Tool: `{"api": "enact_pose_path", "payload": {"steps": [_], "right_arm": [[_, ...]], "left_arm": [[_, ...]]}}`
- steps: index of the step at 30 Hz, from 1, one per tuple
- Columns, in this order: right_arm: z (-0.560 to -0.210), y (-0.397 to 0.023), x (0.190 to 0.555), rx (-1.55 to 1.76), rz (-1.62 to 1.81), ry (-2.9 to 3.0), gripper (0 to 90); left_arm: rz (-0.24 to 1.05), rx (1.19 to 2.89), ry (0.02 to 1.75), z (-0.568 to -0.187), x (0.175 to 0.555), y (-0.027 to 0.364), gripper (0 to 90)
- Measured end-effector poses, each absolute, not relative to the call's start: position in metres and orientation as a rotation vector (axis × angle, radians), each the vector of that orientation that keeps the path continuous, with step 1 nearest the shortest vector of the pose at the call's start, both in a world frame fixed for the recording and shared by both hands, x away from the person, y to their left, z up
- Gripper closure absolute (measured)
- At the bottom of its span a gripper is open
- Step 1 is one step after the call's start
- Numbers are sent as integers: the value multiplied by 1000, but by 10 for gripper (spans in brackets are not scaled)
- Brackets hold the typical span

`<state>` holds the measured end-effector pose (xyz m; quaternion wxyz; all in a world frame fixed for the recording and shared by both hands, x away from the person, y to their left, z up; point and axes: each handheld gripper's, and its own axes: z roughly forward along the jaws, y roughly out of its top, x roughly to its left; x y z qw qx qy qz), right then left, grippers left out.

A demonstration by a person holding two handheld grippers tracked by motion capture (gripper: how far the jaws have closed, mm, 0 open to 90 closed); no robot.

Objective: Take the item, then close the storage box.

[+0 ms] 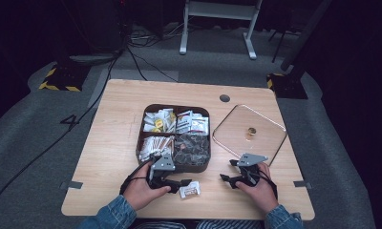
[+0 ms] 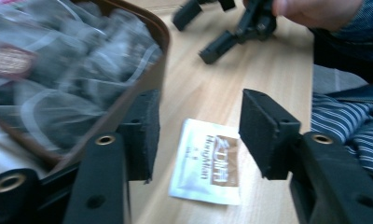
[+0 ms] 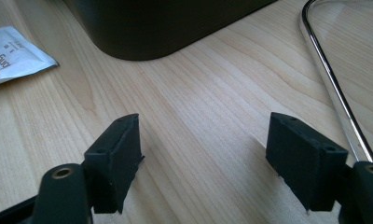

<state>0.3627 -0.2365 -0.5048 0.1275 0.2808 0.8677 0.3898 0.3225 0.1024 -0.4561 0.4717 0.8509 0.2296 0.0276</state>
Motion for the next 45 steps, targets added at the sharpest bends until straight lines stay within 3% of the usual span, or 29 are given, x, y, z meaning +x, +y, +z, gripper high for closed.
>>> {"api": "enact_pose_path", "payload": {"steps": [3, 16, 33, 45], "right_arm": [[-505, -236, 363, 817, 1135, 2526, 265], [-505, -236, 363, 820, 1135, 2526, 259], [-505, -236, 363, 820, 1135, 2526, 259], [-495, -234, 361, 804, 1183, 2502, 284]], "left_arm": [[147, 2074, 567, -451, 322, 110, 425], [347, 2002, 790, -427, 333, 167, 389], [474, 1905, 1040, -427, 344, 220, 410], [522, 1908, 1206, -448, 357, 254, 395]]}}
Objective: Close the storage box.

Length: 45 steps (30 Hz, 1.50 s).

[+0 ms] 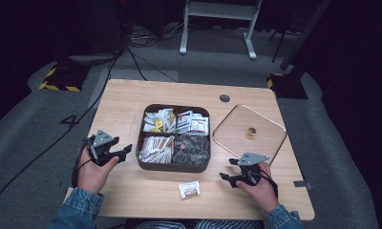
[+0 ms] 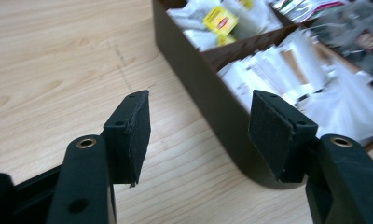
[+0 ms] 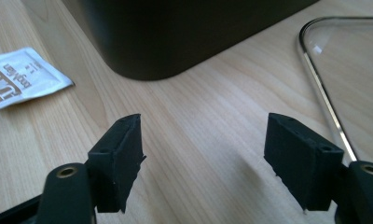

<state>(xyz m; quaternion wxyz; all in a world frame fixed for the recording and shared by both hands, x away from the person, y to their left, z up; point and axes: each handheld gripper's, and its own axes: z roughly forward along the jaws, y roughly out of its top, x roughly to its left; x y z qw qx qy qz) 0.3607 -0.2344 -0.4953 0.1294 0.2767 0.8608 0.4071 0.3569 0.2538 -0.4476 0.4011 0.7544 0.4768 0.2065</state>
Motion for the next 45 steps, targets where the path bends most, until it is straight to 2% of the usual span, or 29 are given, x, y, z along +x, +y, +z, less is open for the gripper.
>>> {"api": "enact_pose_path", "payload": {"steps": [12, 27, 33, 38, 40, 45], "right_arm": [[-463, -250, 379, 896, 1256, 2395, 302], [-436, -285, 441, 1123, 1038, 2247, 305], [-441, -299, 462, 1248, 976, 2197, 292], [-454, -306, 477, 1310, 918, 2172, 286], [-462, -308, 484, 1336, 913, 2161, 282], [-473, -309, 491, 1350, 919, 2145, 301]], "left_arm": [[454, 1974, 1308, -470, 365, 267, 375], [387, 2041, 1364, -495, 359, 275, 343], [419, 2046, 1344, -497, 356, 274, 333], [476, 2065, 1312, -502, 356, 270, 278], [496, 2050, 1302, -505, 357, 269, 219], [494, 2054, 1299, -504, 357, 269, 213]]}}
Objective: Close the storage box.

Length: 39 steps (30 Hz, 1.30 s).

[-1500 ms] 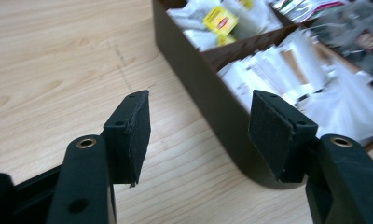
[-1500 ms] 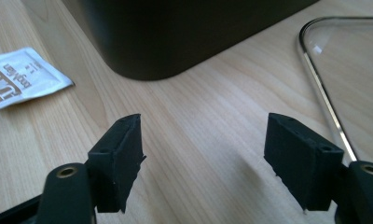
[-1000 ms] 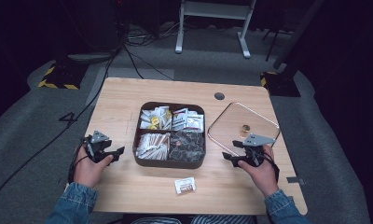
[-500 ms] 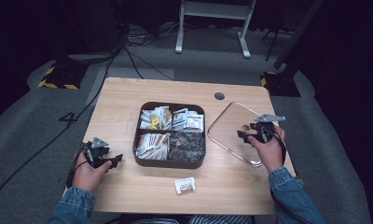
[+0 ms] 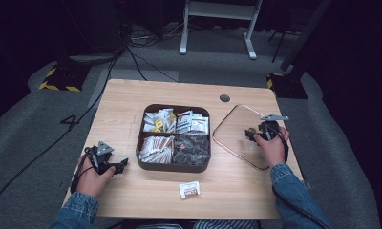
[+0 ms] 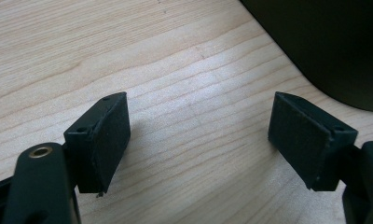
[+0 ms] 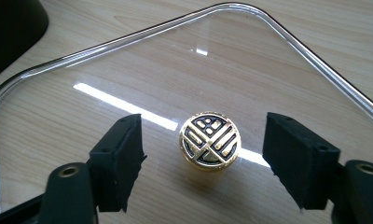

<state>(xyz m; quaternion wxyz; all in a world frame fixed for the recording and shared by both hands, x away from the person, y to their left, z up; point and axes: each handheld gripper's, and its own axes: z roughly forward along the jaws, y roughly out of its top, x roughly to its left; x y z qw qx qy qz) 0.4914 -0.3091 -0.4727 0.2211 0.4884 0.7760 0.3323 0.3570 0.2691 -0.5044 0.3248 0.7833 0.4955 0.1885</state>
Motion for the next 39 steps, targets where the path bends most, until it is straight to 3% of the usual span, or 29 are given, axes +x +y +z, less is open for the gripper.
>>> {"api": "enact_pose_path", "payload": {"steps": [11, 18, 29, 39], "right_arm": [[-487, -313, 498, 1391, 895, 2142, 425], [-492, -312, 499, 1364, 927, 2155, 582], [-487, -314, 497, 1333, 942, 2175, 587], [-457, -318, 492, 1294, 993, 2164, 588]], "left_arm": [[495, 2054, 1299, -504, 357, 269, 212], [495, 2054, 1299, -504, 357, 269, 212], [495, 2055, 1298, -504, 357, 269, 212], [494, 2054, 1298, -504, 357, 269, 212]]}}
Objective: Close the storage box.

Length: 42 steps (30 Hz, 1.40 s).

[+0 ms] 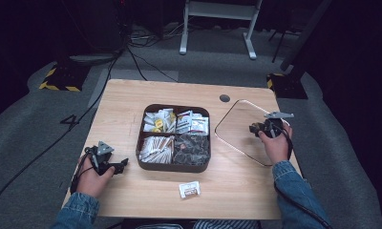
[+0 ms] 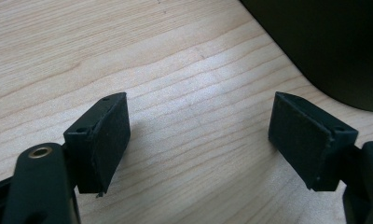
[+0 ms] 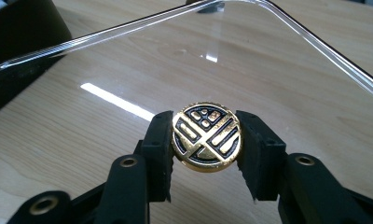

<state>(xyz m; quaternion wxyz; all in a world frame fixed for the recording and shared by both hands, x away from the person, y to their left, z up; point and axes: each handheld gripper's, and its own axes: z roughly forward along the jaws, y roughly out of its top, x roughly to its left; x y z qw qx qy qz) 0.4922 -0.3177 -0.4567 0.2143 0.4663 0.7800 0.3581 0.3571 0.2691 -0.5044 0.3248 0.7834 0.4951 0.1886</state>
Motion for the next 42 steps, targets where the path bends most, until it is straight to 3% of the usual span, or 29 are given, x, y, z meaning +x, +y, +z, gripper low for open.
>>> {"api": "enact_pose_path", "payload": {"steps": [16, 42], "right_arm": [[-394, -294, 487, 1125, 1097, 2219, 588], [-358, -166, 482, 803, 1267, 2424, 588]], "left_arm": [[497, 2050, 1303, -505, 357, 269, 203], [497, 2050, 1303, -505, 357, 269, 203]]}}
